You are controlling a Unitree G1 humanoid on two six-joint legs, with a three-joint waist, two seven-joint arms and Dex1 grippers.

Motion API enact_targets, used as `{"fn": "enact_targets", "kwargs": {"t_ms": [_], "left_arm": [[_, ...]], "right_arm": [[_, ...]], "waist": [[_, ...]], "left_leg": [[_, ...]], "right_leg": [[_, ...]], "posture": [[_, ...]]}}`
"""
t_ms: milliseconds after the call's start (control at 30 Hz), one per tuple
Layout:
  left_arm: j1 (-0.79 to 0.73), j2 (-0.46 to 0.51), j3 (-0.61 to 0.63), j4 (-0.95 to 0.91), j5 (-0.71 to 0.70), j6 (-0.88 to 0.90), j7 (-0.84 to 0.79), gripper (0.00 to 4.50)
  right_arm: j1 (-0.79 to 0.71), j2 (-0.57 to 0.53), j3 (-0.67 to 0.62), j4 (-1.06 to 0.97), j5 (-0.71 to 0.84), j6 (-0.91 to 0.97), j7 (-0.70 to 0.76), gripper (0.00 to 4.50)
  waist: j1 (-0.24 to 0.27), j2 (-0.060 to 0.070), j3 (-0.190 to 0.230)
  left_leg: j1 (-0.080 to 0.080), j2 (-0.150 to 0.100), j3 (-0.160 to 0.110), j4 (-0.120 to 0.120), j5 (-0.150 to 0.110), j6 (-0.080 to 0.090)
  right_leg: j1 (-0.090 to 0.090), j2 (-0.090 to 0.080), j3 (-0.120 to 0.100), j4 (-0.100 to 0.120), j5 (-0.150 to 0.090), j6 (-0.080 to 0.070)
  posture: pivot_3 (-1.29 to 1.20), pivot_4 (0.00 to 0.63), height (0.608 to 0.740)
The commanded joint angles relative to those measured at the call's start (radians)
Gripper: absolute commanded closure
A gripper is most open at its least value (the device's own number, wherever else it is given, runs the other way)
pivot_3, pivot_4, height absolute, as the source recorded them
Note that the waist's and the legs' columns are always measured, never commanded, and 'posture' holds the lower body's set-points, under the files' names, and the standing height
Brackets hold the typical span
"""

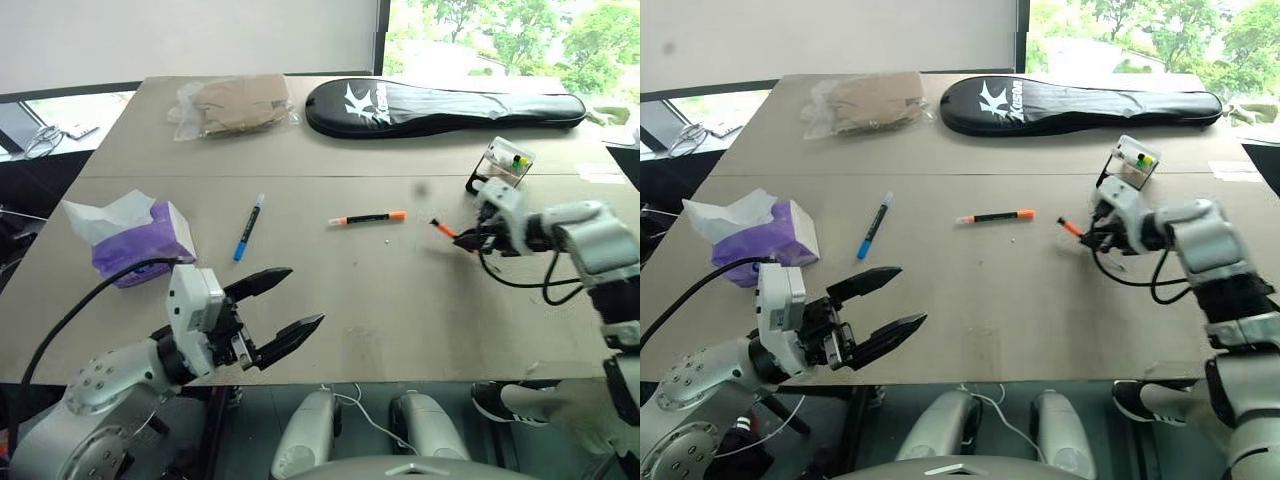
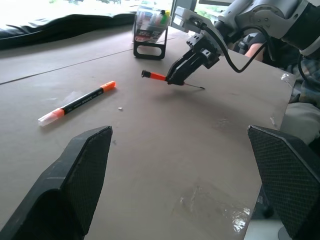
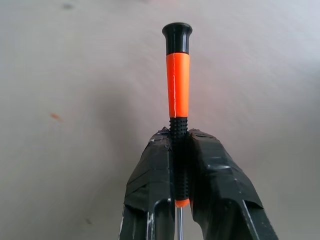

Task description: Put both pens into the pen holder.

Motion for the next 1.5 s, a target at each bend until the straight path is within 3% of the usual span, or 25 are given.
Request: {"fn": "enact_targets", "kwargs": {"t_ms": [33,167,333,467,633,700,800,933,1000,1167,1400,1500], "left_arm": [[-0.078,0.002,-0.069,0.019,0.004,0.005,-0.005,0.0],[-0.192,-0.005,-0.168,0.064,0.022,0.012,-0.028,0.0],[-0.281,0.009,-0.218,0.109,0.015,0.025,-0.077,0.0],[-0.314,0.026,-0.213,0.1,-0.006,0.055,-0.078,0.0],[-0.312,0.021,-0.177,0.064,-0.038,0.098,0.001,0.0],[-0.3,-0.005,-0.152,0.067,-0.013,0.098,0.08,0.0],[-0.229,-0.092,-0.04,0.068,-0.017,0.108,0.282,0.0],[-0.11,-0.125,0.055,0.043,-0.039,0.11,0.342,0.0],[-0.039,-0.143,0.113,0.047,-0.029,0.09,0.363,0.0],[0.058,-0.138,0.181,0.02,-0.005,0.058,0.354,0.0],[0.159,-0.17,0.199,-0.03,0.014,0.013,0.349,0.0],[0.185,-0.178,0.16,-0.053,0.036,-0.01,0.331,0.0]], "right_arm": [[0.063,-0.025,-0.167,-0.069,-0.005,0.124,-0.164,4.46],[0.13,-0.018,-0.237,-0.051,-0.025,0.17,-0.305,4.46],[0.109,0.013,-0.242,0.061,-0.007,0.197,-0.385,4.46],[0.108,0.003,-0.214,0.073,0.005,0.17,-0.382,2.85],[0.151,-0.03,-0.199,-0.056,-0.024,0.034,-0.414,0.27],[0.178,-0.037,-0.184,-0.201,0.023,-0.039,-0.344,0.02],[0.175,-0.008,-0.115,-0.419,0.183,-0.096,-0.148,0.02],[0.081,0.071,0.026,-0.386,0.181,-0.166,-0.105,0.02],[-0.035,0.164,0.149,-0.239,0.118,-0.227,-0.097,0.02],[-0.364,0.419,0.378,0.366,-0.092,-0.518,-0.096,0.02],[-0.658,0.622,0.433,0.94,-0.236,-0.686,-0.069,0.02],[-0.705,0.657,0.435,1.051,-0.283,-0.715,-0.053,0.86]], "waist": [[-0.005,0.001,0.0],[-0.007,0.001,0.0],[-0.025,0.0,-0.001],[-0.026,-0.002,-0.002],[-0.027,-0.002,-0.002],[-0.027,0.0,-0.001],[-0.047,0.001,0.0],[-0.055,-0.001,0.0],[-0.051,-0.001,0.0],[-0.041,-0.002,0.001],[-0.027,-0.004,0.002],[-0.03,-0.004,0.002]], "left_leg": [[0.0,0.0,0.001,0.0,0.0,0.0],[0.001,0.0,0.003,0.001,0.0,0.0],[0.002,0.001,0.005,0.001,0.0,0.0],[0.004,0.001,0.005,0.002,0.0,0.001],[0.004,0.001,0.004,0.002,0.0,0.001],[0.004,0.002,0.004,0.002,0.0,0.001],[0.004,0.003,0.005,0.002,0.0,0.001],[0.004,0.005,0.004,0.002,0.0,0.001],[0.004,0.004,0.004,0.002,0.0,0.001],[0.005,0.003,0.005,0.002,0.0,0.001],[-0.001,0.001,0.003,-0.002,0.002,-0.005],[0.0,0.001,0.005,-0.005,0.002,-0.005]], "right_leg": [[0.0,0.001,0.001,0.0,0.0,0.0],[0.0,0.002,0.003,0.001,0.0,0.0],[0.001,0.002,0.004,0.001,0.0,0.001],[0.004,0.003,0.003,0.001,0.0,0.001],[0.003,0.003,0.004,0.001,0.0,0.001],[0.003,0.003,0.004,0.001,0.0,0.001],[0.002,0.005,0.005,0.001,0.0,0.001],[0.002,0.006,0.005,0.001,0.0,0.001],[0.002,0.006,0.005,0.001,0.0,0.001],[0.002,0.005,0.005,0.002,0.0,0.001],[-0.004,0.002,0.003,-0.001,0.001,0.0],[-0.005,0.002,0.004,-0.001,0.0,0.0]], "posture": [[0.0,0.15,0.74],[0.0,0.15,0.74],[0.0,0.15,0.74],[0.0,0.15,0.74],[0.0,0.15,0.74],[0.0,0.15,0.74],[0.0,0.15,0.74],[0.0,0.15,0.74],[0.0,0.15,0.74],[0.0,0.15,0.74],[0.0,0.15,0.74],[0.0,0.15,0.74]]}}
